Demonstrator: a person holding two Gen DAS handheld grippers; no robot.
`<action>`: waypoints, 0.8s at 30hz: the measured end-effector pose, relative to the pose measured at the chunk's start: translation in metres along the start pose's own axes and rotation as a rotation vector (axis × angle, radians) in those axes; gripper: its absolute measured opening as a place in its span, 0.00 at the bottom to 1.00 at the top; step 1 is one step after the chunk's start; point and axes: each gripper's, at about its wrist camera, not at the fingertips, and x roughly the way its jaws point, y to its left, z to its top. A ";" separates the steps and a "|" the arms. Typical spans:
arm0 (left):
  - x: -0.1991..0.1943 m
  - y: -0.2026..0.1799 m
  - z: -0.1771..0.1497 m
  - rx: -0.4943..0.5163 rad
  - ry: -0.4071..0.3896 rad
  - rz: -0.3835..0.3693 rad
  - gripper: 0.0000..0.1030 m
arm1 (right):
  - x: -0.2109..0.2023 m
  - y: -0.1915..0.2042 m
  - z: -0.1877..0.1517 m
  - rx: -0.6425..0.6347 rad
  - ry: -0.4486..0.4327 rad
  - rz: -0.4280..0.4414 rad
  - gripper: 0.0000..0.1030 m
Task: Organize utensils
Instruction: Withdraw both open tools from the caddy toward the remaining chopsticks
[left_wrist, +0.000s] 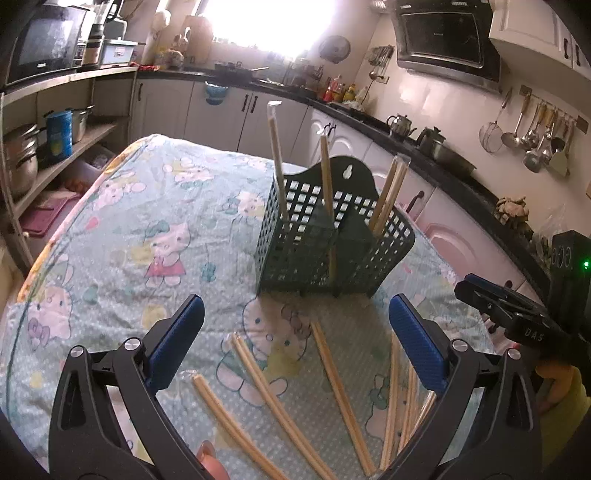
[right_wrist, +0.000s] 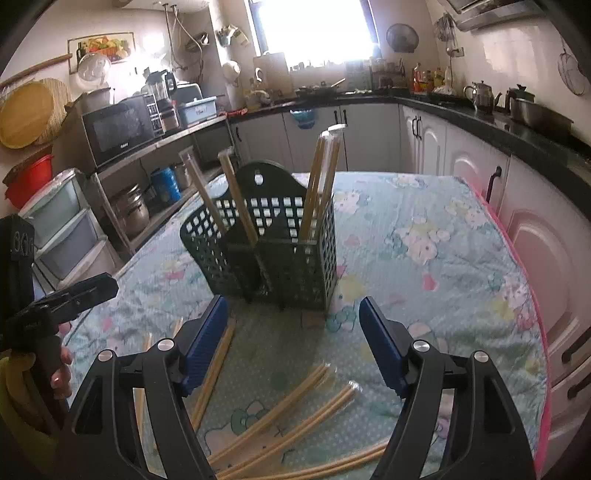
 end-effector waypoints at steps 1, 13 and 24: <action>0.000 0.001 -0.002 0.001 0.002 0.004 0.89 | 0.001 0.000 -0.003 -0.001 0.006 -0.001 0.69; 0.003 0.012 -0.031 -0.022 0.064 0.030 0.89 | 0.011 0.001 -0.031 -0.001 0.069 0.011 0.69; 0.010 0.029 -0.055 -0.079 0.123 0.053 0.89 | 0.022 0.003 -0.052 0.002 0.117 0.021 0.69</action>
